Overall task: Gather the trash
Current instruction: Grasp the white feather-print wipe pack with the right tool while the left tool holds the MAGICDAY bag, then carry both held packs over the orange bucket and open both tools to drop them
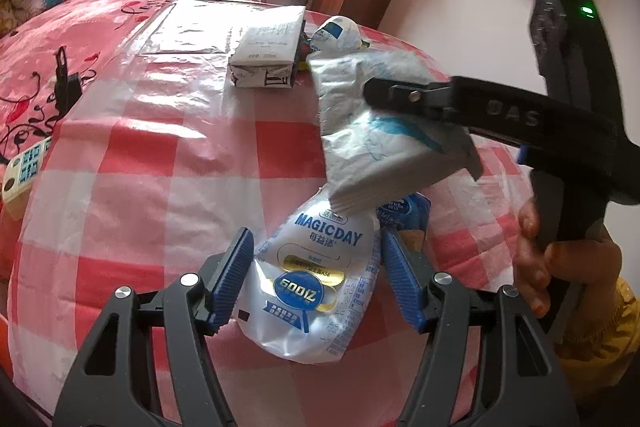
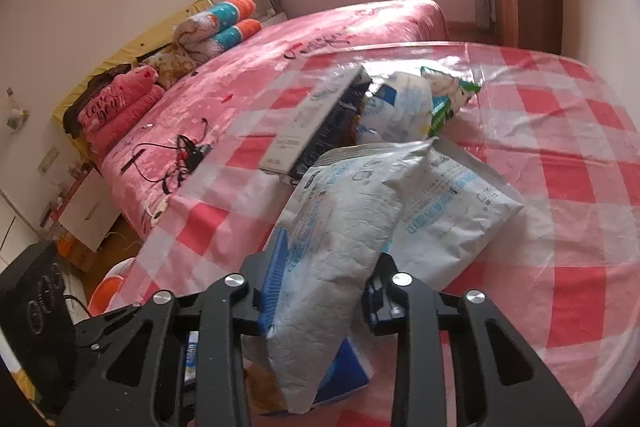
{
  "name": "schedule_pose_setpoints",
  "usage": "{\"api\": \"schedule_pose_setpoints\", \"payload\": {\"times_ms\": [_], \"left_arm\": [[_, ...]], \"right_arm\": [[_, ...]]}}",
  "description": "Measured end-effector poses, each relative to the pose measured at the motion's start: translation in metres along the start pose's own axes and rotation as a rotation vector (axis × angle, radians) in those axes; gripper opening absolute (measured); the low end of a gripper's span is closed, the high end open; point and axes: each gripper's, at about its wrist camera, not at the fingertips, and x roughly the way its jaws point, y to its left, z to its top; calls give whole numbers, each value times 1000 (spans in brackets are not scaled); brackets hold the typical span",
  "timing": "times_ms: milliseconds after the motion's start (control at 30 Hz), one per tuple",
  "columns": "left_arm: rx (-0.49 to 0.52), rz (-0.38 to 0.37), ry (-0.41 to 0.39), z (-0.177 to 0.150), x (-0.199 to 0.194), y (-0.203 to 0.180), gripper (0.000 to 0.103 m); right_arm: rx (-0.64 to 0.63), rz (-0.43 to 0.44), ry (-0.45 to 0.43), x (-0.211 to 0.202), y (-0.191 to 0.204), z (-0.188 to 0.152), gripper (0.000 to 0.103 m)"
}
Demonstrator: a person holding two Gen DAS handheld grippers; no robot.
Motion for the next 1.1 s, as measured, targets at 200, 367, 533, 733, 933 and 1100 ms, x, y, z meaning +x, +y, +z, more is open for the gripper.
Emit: {"api": "schedule_pose_setpoints", "payload": {"times_ms": [200,367,533,733,933,1100], "left_arm": [[-15,-1,-24,-2,-13,3,66],[-33,-4,-44,-4,-27,7,66],[-63,-8,-85,-6,-46,15,66],[-94,2,-125,-11,-70,26,66],[-135,23,-163,-21,-95,39,66],[-178,59,-211,-33,-126,58,66]], "right_arm": [[-39,-4,-55,-24,16,-5,30],[-41,-18,-80,-37,21,-7,30],[-59,-35,-96,-50,30,-9,18],[-84,-21,-96,-54,45,-13,18],[-114,24,-91,-59,71,-15,18],[-156,91,-64,-55,105,-18,18]]}}
